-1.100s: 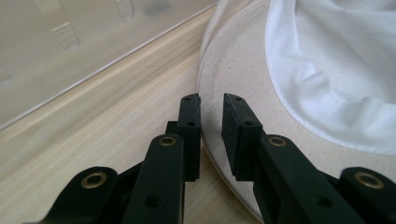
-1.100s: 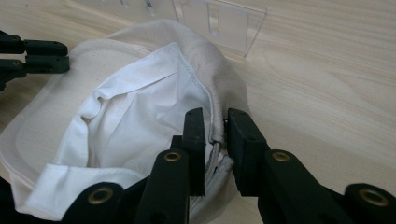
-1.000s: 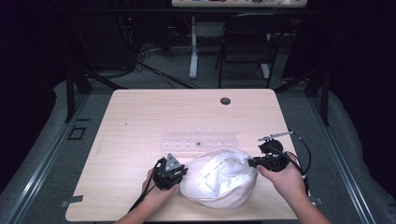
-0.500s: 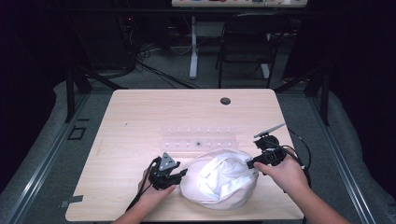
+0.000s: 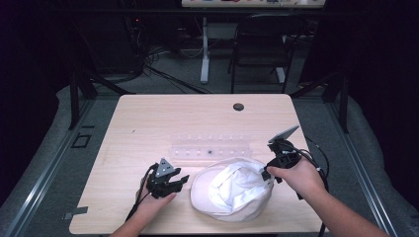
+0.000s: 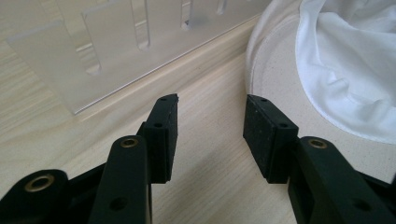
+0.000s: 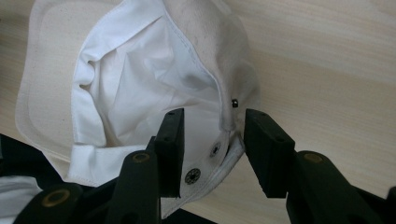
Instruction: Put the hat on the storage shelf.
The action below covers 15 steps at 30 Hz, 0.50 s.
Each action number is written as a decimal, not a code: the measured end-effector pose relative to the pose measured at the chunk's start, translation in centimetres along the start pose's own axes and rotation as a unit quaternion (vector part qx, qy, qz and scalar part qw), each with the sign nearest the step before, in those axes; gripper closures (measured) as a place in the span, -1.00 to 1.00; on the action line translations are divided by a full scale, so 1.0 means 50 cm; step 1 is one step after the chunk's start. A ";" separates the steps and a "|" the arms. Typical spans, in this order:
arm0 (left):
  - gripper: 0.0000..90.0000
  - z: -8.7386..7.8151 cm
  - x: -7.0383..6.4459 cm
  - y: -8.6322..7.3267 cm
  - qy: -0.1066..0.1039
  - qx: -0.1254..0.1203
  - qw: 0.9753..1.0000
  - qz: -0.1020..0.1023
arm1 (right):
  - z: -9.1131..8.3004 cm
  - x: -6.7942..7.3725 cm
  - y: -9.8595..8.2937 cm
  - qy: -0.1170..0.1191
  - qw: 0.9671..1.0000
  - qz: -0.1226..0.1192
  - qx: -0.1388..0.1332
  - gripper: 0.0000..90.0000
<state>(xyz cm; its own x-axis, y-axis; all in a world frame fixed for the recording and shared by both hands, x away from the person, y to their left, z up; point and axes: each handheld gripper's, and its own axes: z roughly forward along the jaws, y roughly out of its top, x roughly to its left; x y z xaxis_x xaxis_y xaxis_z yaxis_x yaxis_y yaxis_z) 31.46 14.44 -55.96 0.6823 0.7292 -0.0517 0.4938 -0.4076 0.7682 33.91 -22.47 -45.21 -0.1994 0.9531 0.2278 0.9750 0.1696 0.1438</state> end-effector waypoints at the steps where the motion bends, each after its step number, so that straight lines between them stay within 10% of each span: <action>1: 0.23 0.000 0.000 0.000 0.000 0.000 1.000 0.000 | 0.000 0.000 0.000 0.000 1.000 0.000 0.000 0.32; 15: 0.22 0.008 -0.002 -0.004 0.002 0.008 1.000 0.001 | 0.016 -0.027 -0.003 0.032 0.998 0.047 0.026 0.75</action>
<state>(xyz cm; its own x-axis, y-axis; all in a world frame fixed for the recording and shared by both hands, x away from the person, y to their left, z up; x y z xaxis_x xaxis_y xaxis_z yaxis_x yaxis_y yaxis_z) 31.52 14.24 -56.36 0.6821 0.7297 -0.0475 0.5000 -0.4180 0.7585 34.09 -23.60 -46.32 -0.1113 0.9478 0.2987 0.9931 0.0947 0.0695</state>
